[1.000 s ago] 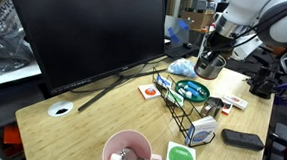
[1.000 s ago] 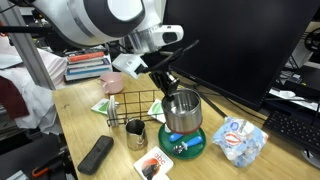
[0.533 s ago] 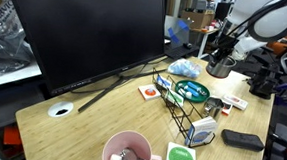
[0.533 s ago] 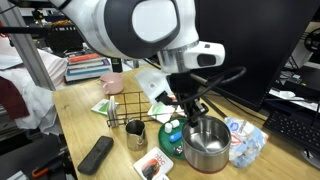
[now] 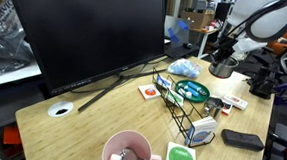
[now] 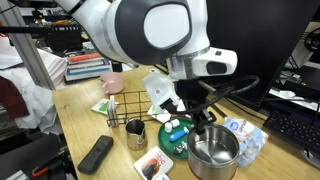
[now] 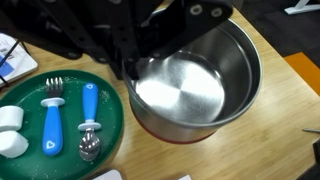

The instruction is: Move the silver bowl to the right side of the desk

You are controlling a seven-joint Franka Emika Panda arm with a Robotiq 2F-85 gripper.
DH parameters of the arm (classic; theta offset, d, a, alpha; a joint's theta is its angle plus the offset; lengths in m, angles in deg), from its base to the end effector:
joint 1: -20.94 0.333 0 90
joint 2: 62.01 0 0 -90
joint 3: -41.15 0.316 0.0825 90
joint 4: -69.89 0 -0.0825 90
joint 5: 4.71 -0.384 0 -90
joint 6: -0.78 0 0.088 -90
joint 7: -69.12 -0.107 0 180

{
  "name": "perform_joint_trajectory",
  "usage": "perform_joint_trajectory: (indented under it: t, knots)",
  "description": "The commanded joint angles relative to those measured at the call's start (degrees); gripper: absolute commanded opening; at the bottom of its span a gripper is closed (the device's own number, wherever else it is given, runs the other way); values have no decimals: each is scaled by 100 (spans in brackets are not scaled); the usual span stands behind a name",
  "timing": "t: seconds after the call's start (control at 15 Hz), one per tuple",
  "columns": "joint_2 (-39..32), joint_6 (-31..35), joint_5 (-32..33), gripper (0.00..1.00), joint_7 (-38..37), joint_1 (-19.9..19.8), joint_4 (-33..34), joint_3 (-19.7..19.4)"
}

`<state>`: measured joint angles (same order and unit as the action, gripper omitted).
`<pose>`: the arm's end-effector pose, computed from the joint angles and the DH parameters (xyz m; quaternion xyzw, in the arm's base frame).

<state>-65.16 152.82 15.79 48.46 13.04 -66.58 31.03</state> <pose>0.4965 -0.1514 0.3186 0.9715 -0.1843 0.1085 0.1022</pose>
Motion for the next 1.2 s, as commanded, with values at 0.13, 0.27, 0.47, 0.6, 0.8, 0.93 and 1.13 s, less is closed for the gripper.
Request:
perform_joint_trajectory:
  t: [0.13, 0.27, 0.47, 0.6, 0.8, 0.93, 1.13]
  knots:
    - [-234, -205, -432, 2, 66, -10, 176, -14]
    - [-451, -310, -732, 2, 128, -35, 326, -45]
    - [-941, -402, -881, 2, -81, -15, 748, -193]
    - [-1311, -414, -869, 2, -283, 43, 1114, -334]
    - [-1851, -609, -876, 2, -458, 143, 1668, -464]
    - [-2140, -818, -977, 2, -408, 160, 1981, -444]
    - [-2412, -1092, -1121, 2, -362, 200, 2331, -416]
